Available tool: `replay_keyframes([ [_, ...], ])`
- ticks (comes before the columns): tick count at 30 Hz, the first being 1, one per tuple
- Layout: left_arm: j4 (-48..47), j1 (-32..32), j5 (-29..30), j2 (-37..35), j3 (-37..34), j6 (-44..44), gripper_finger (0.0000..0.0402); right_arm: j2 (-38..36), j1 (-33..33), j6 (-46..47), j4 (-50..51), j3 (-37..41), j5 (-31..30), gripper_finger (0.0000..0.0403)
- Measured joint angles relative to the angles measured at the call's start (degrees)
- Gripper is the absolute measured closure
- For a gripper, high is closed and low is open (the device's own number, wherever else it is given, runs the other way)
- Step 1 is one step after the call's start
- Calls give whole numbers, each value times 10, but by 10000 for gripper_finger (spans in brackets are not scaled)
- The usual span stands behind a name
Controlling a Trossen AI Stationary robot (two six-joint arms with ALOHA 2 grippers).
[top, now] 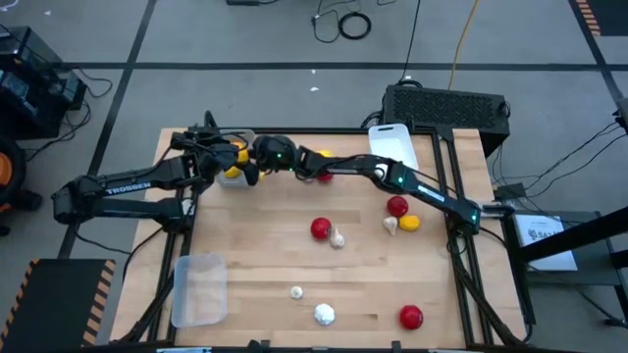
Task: Sort produce into baskets
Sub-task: Put the yellow lemon into the gray bin
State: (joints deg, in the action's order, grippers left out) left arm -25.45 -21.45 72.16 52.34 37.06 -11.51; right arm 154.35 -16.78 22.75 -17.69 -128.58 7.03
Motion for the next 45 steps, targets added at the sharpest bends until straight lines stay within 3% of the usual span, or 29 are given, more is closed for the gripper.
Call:
replay_keyframes([
  [7,7,0,0,0,0,2,107,12,1,-26,6,-2,0,174],
  [18,11,0,-6,0,0,16,107,12,1,-44,12,-2,6,83],
  [27,8,0,-18,0,0,29,107,-6,-1,-27,32,-2,6,67],
  [32,7,0,-21,0,0,30,107,-36,-6,-10,118,-2,8,67],
  [45,9,1,-80,0,0,36,107,-158,-6,-41,543,-1,7,67],
])
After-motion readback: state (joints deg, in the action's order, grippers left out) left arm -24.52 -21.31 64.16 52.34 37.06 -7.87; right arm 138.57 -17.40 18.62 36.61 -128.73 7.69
